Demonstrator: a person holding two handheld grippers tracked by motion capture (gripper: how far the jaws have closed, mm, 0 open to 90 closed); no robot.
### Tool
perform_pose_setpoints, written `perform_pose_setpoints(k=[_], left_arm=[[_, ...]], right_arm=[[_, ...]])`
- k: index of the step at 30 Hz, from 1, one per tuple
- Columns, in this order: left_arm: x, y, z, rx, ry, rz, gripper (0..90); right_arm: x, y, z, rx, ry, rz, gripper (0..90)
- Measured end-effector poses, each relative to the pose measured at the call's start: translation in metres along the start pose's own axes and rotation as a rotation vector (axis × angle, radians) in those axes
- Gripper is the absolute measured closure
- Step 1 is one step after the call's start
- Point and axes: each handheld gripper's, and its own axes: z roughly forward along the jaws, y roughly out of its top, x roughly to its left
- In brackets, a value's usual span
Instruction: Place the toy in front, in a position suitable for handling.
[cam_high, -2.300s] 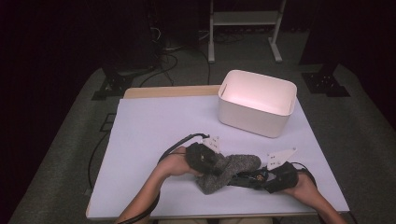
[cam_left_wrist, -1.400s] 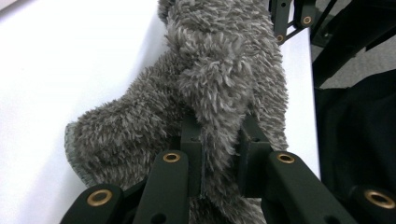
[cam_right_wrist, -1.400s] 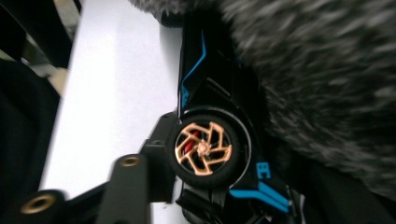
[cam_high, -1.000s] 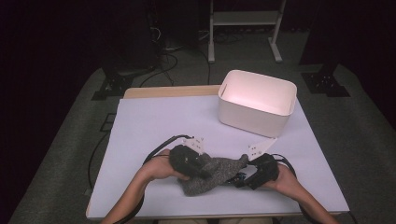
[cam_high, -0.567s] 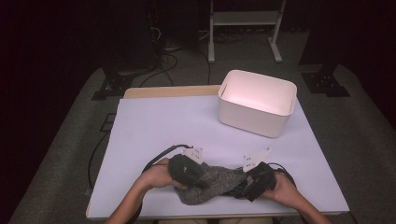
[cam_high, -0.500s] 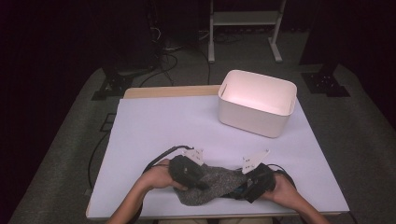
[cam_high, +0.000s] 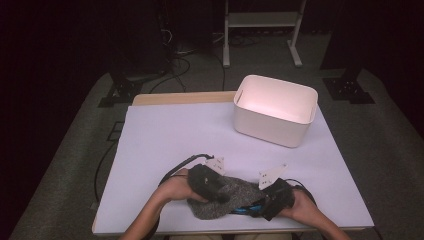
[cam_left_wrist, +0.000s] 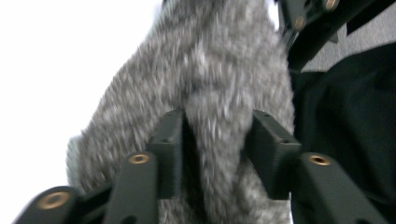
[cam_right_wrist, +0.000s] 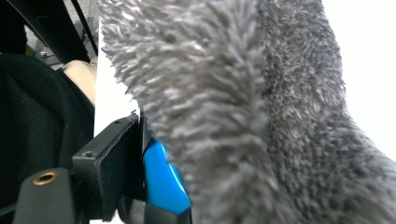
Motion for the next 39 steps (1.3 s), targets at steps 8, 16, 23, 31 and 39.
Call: perform_pose_setpoints(k=[8, 16, 23, 31, 39], left_arm=[[-0.003, 0.028, 0.022, 0.036, -0.001, 0.034, 42.4], [-0.006, 0.032, 0.041, 0.067, 0.023, 0.089, 61.3], [-0.009, 0.017, 0.026, 0.135, 0.035, 0.115, 75.6], [0.002, -0.024, -0.003, 0.232, 0.144, 0.037, 74.9], [0.012, -0.070, -0.043, 0.228, 0.231, -0.079, 74.6]], right_arm=[[0.000, -0.004, -0.004, -0.018, 0.004, 0.002, 14.1], [-0.002, -0.006, -0.002, -0.033, 0.024, 0.017, 15.0], [-0.001, -0.007, -0.001, -0.039, 0.016, 0.015, 15.5], [-0.001, -0.007, -0.001, -0.032, 0.022, 0.002, 15.7], [-0.002, -0.007, -0.001, -0.032, 0.024, -0.007, 15.7]])
